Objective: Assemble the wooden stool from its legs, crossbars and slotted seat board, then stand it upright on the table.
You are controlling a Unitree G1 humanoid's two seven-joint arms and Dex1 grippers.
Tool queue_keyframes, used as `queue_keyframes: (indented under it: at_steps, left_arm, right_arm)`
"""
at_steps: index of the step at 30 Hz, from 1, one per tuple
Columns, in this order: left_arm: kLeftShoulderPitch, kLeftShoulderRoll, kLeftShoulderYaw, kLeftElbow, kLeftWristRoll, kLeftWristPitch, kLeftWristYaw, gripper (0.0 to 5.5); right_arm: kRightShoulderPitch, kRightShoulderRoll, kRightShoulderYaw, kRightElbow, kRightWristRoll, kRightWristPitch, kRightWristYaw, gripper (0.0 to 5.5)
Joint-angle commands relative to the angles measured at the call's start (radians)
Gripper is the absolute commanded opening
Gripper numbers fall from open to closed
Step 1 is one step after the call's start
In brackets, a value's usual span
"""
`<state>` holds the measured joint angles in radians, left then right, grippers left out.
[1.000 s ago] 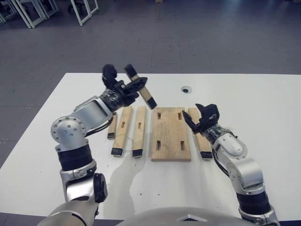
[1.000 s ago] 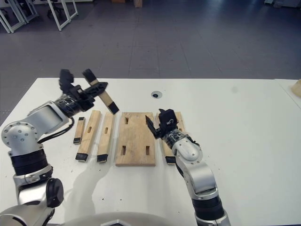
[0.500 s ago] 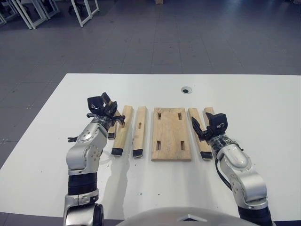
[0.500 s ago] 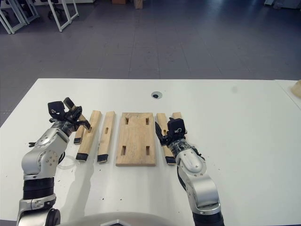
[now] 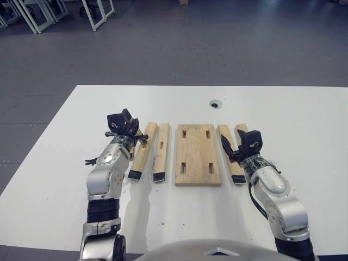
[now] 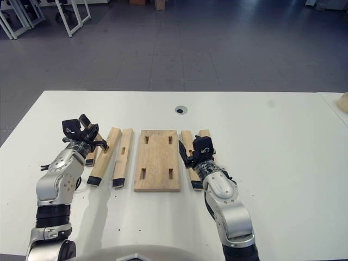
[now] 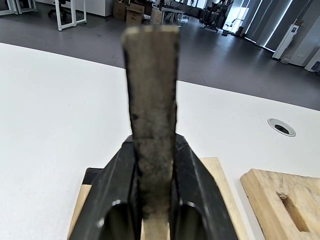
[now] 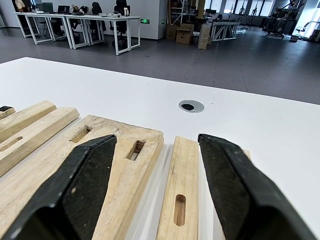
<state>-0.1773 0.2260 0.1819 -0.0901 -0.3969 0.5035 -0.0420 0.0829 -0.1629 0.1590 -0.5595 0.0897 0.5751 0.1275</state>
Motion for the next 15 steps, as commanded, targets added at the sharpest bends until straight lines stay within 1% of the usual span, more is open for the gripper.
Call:
queue_keyframes:
  at_steps: [1,6,15]
  left_arm:
    - [0.014,-0.002,0.012,-0.063,-0.002,0.04,0.003,0.42]
    - [0.048,0.003,0.022,-0.078,0.005,0.061,-0.013,0.42]
    - [0.054,-0.022,-0.001,-0.051,0.023,0.054,-0.026,0.42]
  right_arm:
    - [-0.009,-0.003,0.0,-0.007,-0.005,0.018,0.004,3.0]
    - [-0.005,-0.002,0.001,-0.011,-0.009,0.02,0.005,3.0]
    - [-0.008,-0.003,0.008,-0.007,-0.013,0.023,0.009,3.0]
